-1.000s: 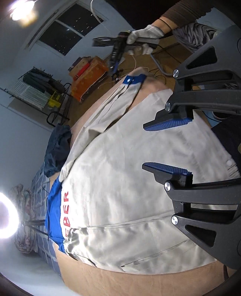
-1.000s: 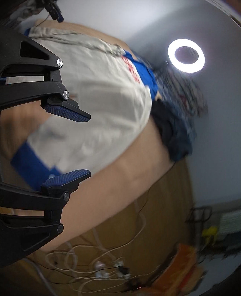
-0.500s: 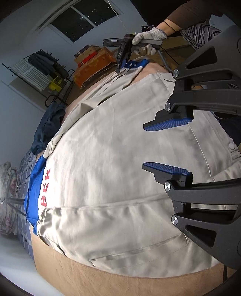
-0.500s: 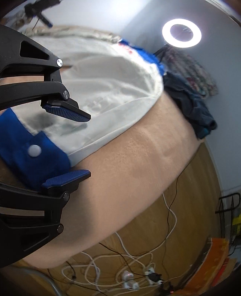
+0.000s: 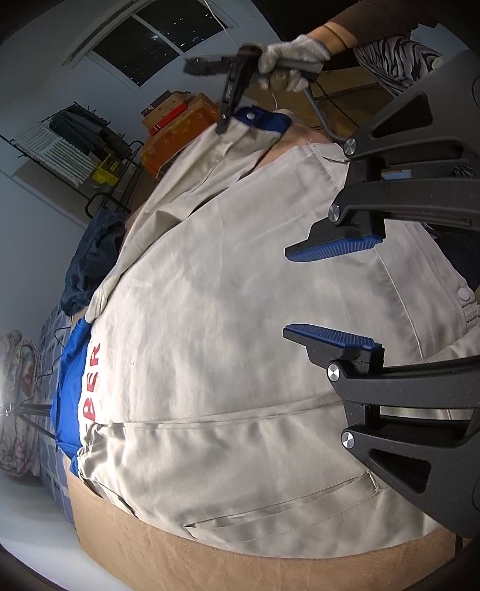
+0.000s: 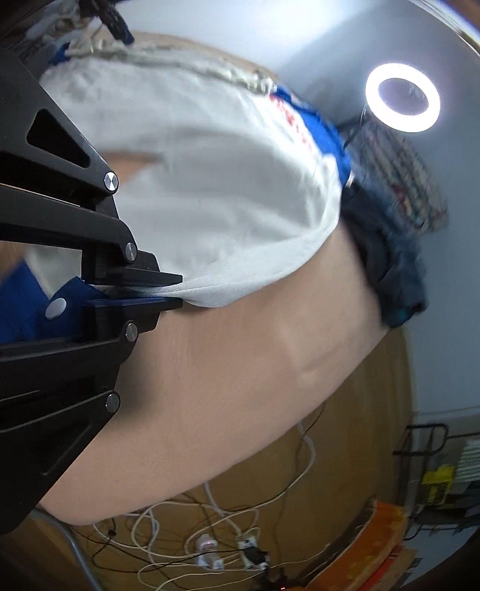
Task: Fold large clothes
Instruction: 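Grasp the blue cuff with the right tool and fold the sleeve over the back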
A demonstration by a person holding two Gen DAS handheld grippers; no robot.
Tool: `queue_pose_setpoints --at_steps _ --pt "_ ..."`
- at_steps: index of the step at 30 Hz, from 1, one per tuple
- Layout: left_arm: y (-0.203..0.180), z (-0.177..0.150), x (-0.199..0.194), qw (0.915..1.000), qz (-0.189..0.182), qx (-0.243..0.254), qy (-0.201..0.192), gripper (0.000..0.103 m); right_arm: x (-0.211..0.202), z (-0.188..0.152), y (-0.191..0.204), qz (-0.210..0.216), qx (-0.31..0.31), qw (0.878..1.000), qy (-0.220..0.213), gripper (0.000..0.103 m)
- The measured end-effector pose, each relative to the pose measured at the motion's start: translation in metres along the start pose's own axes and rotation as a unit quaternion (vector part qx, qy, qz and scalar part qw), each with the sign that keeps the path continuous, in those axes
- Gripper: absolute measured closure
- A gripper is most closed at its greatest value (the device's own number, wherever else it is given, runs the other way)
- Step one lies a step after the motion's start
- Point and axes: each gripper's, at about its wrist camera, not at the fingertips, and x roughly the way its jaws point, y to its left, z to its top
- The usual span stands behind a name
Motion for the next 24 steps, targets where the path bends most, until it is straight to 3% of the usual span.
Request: queue_pose_setpoints --at_steps 5,10,17,24 --pt "0.001 0.001 -0.006 1.0 -0.002 -0.006 -0.008 0.068 -0.037 -0.006 0.06 0.047 -0.061 0.997 -0.026 0.1" --pt "0.004 0.002 -0.016 0.9996 -0.001 -0.017 -0.022 0.068 -0.045 -0.023 0.12 0.075 -0.135 0.988 -0.029 0.1" --pt "0.008 0.002 -0.02 0.9991 -0.001 -0.033 -0.028 0.068 -0.024 -0.065 0.192 0.126 -0.208 0.97 0.02 0.1" --pt "0.011 -0.001 -0.015 0.9989 -0.002 -0.042 -0.022 0.068 0.006 -0.119 0.25 0.142 -0.307 0.938 0.081 0.1"
